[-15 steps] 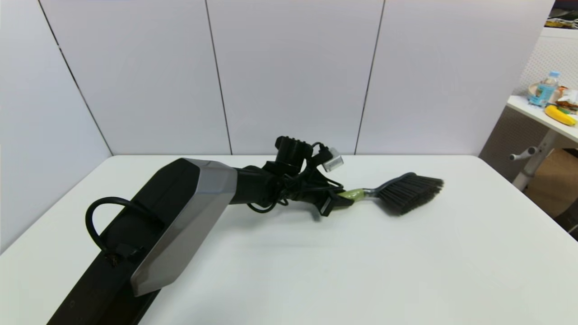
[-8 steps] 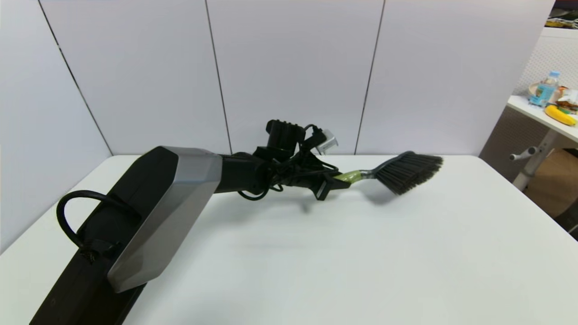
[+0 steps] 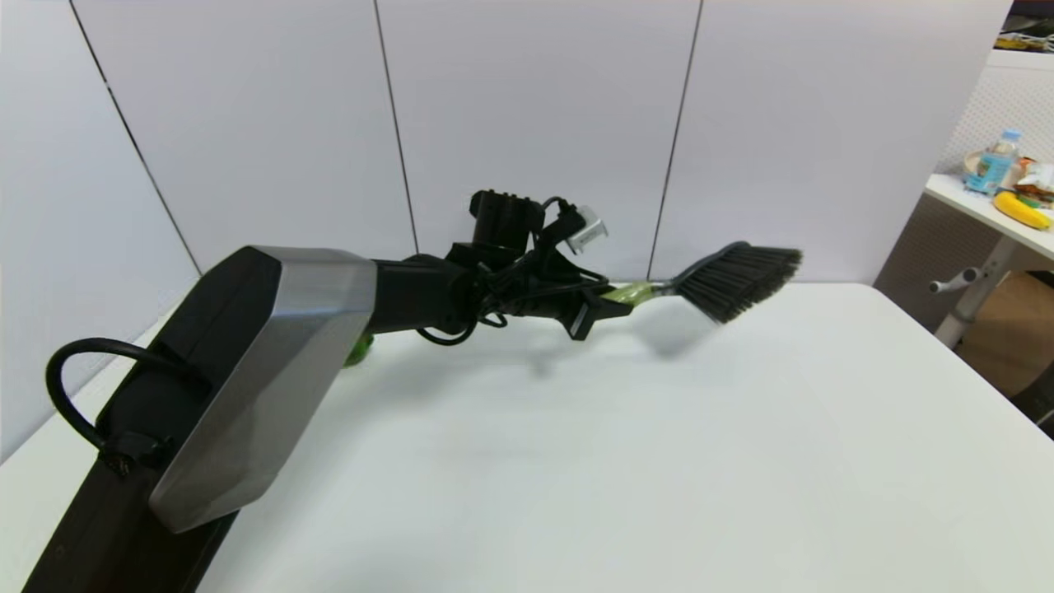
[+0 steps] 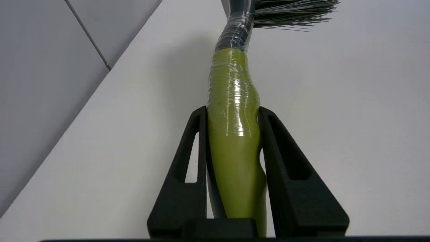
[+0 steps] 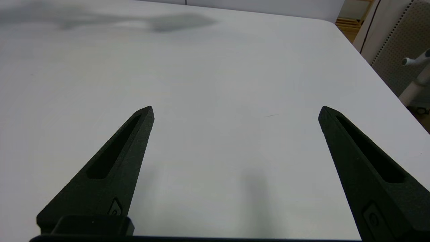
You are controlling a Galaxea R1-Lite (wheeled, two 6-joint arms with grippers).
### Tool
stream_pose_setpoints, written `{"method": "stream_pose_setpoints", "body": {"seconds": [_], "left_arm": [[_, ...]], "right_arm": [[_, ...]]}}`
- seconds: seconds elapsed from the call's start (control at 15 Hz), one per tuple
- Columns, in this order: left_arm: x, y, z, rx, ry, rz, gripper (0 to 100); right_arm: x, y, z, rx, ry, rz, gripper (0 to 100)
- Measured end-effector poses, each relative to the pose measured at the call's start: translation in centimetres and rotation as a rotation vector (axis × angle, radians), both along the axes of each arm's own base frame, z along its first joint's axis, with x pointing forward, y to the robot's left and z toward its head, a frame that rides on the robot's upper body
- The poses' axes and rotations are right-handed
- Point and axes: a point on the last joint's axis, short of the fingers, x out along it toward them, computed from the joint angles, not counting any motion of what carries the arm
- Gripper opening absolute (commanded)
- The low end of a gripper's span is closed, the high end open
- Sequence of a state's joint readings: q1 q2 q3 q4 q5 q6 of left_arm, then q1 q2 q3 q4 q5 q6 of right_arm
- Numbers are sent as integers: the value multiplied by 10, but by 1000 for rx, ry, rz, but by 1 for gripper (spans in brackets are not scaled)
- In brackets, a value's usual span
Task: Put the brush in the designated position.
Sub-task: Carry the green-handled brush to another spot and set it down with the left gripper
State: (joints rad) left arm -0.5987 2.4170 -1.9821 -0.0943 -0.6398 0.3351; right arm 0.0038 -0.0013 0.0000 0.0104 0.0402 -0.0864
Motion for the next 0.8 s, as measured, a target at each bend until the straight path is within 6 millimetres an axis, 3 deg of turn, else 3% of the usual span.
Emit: {"method": "stream_pose_setpoints", "body": {"seconds": [0.47, 0.67, 0.8], "left_arm": [[-8, 55, 68, 7, -39, 156, 0], [-19, 96, 104, 28, -49, 282, 0], [-30, 135, 130, 58, -62, 392, 0]], "right_arm": [[0, 0, 0, 0, 0, 0, 100], [0, 0, 0, 0, 0, -1, 100], [0, 0, 0, 0, 0, 0, 100]]}}
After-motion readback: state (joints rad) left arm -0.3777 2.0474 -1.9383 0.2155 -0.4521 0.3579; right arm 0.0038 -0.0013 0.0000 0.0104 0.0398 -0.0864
